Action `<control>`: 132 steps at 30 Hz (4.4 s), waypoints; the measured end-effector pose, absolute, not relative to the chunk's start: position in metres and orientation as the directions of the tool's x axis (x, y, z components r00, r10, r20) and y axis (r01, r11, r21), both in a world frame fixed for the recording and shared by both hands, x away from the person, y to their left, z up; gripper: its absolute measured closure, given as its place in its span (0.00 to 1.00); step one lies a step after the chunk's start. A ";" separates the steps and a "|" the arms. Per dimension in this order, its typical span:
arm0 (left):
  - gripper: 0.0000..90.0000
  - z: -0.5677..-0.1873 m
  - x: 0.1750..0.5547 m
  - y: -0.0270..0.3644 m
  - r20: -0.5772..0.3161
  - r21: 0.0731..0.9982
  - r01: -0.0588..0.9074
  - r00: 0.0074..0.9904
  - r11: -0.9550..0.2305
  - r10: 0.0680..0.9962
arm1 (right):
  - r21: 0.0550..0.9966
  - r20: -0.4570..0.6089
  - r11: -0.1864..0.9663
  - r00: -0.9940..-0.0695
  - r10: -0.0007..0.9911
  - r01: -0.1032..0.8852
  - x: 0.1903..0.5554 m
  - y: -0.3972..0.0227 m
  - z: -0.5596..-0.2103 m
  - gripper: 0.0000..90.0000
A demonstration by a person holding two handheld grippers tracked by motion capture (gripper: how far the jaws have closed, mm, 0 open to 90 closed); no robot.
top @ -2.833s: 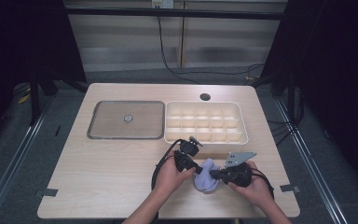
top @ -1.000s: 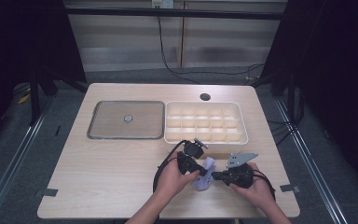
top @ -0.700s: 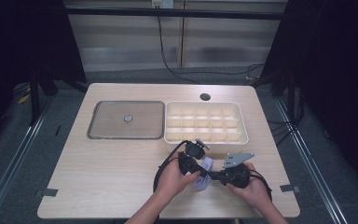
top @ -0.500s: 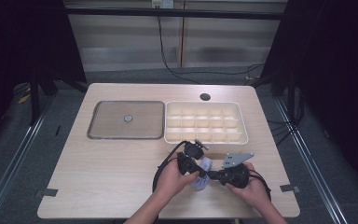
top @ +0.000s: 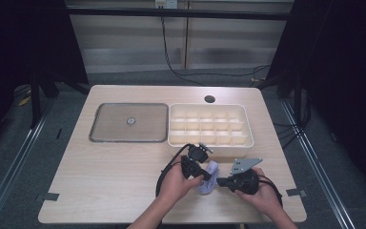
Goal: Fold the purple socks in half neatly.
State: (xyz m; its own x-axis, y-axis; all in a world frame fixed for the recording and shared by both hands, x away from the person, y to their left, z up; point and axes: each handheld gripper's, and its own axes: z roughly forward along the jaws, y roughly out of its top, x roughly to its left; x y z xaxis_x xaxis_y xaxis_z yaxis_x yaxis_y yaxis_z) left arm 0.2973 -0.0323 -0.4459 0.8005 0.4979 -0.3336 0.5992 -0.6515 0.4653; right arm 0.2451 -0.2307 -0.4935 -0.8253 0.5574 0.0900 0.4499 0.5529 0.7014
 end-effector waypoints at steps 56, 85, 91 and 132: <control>0.79 -0.465 0.288 -0.044 -0.257 0.459 0.550 0.834 -0.697 0.489 | 0.758 0.084 0.467 -0.779 0.621 0.455 0.258 -0.239 -0.483 0.99; 0.69 -0.467 0.281 -0.041 -0.287 0.507 0.553 0.831 -0.661 0.476 | 0.765 0.042 0.489 -0.790 0.611 0.419 0.283 -0.214 -0.495 1.00; 0.53 -0.456 0.284 -0.026 -0.326 0.555 0.555 0.830 -0.620 0.452 | 0.773 0.065 0.471 -0.792 0.608 0.425 0.284 -0.217 -0.495 1.00; 0.36 -0.463 0.296 0.016 -0.230 0.584 0.548 0.819 -0.599 0.525 | 0.741 0.183 0.365 -0.692 0.698 0.564 0.274 -0.246 -0.472 0.60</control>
State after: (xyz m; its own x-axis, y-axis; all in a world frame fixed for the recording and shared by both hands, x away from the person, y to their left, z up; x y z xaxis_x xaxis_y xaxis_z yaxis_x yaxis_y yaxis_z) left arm 0.2965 0.0159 -0.4629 0.8192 0.5255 -0.2297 0.5480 -0.5991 0.5837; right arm 0.2735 -0.2460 -0.4721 -0.6922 0.6982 0.1828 0.5640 0.3653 0.7405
